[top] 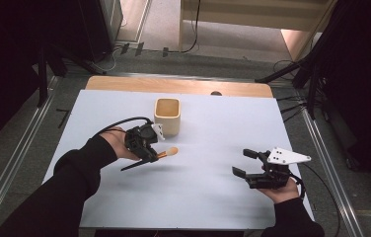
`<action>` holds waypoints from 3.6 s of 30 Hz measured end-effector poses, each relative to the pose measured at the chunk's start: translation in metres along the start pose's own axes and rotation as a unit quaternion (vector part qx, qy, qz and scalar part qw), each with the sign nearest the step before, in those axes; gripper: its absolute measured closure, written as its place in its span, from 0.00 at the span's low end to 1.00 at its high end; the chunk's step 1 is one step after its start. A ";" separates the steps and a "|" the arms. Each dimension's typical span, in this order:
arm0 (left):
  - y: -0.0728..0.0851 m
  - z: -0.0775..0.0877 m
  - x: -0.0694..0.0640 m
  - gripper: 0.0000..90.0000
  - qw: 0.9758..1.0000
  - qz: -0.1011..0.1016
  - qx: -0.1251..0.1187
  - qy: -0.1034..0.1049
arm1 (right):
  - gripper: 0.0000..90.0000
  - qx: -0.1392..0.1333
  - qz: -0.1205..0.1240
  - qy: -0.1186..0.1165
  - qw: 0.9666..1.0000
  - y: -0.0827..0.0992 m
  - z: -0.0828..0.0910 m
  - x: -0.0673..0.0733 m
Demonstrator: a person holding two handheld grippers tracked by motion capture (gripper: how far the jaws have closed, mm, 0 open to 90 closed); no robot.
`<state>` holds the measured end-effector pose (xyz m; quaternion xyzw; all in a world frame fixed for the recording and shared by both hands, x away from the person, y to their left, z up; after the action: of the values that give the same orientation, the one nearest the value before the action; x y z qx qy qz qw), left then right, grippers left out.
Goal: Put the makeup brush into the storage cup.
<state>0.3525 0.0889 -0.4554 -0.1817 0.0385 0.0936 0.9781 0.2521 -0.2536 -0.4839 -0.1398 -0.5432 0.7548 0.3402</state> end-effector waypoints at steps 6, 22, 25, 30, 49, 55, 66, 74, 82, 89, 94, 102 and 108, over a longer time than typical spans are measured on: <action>0.001 0.014 0.000 0.88 0.998 0.030 -0.060 0.006 | 0.25 -0.001 -0.002 -0.002 1.000 0.000 0.000 0.000; 0.006 0.035 -0.005 0.88 0.981 0.065 -0.182 0.003 | 0.28 -0.010 -0.001 -0.010 1.000 -0.006 -0.006 0.004; 0.007 0.035 -0.006 0.88 0.977 0.074 -0.199 0.002 | 0.29 -0.011 -0.001 -0.013 1.000 -0.008 -0.007 0.005; 0.011 0.036 -0.008 0.88 0.970 0.088 -0.224 -0.009 | 0.30 -0.012 -0.007 -0.025 1.000 -0.011 -0.010 0.007; 0.024 0.038 -0.023 0.88 0.938 0.107 -0.330 -0.013 | 0.34 -0.021 0.013 -0.045 0.999 -0.031 -0.030 0.021; 0.026 0.038 -0.029 0.88 0.933 0.102 -0.345 -0.019 | 0.35 -0.023 0.012 -0.055 0.998 -0.038 -0.040 0.026; 0.021 0.031 -0.037 0.88 0.930 0.095 -0.354 -0.019 | 0.37 -0.027 0.005 -0.065 0.997 -0.048 -0.052 0.031; 0.018 0.030 -0.040 0.88 0.930 0.090 -0.357 -0.021 | 0.39 -0.024 0.011 -0.084 0.996 -0.058 -0.067 0.041; 0.017 0.028 -0.042 0.88 0.933 0.085 -0.349 -0.025 | 0.43 -0.027 0.002 -0.103 0.994 -0.069 -0.081 0.049; 0.014 0.026 -0.044 0.88 0.934 0.079 -0.349 -0.027 | 0.48 -0.025 0.001 -0.119 0.993 -0.075 -0.094 0.058; 0.011 0.022 -0.046 0.88 0.934 0.076 -0.349 -0.028 | 0.52 -0.030 -0.007 -0.130 0.991 -0.080 -0.099 0.062; 0.007 0.018 -0.049 0.88 0.935 0.072 -0.346 -0.029 | 0.56 -0.030 -0.013 -0.146 0.989 -0.084 -0.108 0.068; 0.009 0.025 -0.046 0.88 0.929 0.080 -0.360 -0.033 | 0.56 -0.021 -0.005 -0.152 0.988 -0.079 -0.113 0.072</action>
<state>0.3067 0.0980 -0.4302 -0.5145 -0.0154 0.1850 0.8372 0.2936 -0.1098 -0.4415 -0.0280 -0.6047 0.7543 0.2543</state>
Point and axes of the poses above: each handheld gripper's, and its own axes: z roughly backward along the jaws, y roughly out of its underside, x roughly to its left, the point moved 4 cm from there along -z, roughly forward along the jaws, and after that the axes turned 2 degrees about -x, right-handed, at the moved point
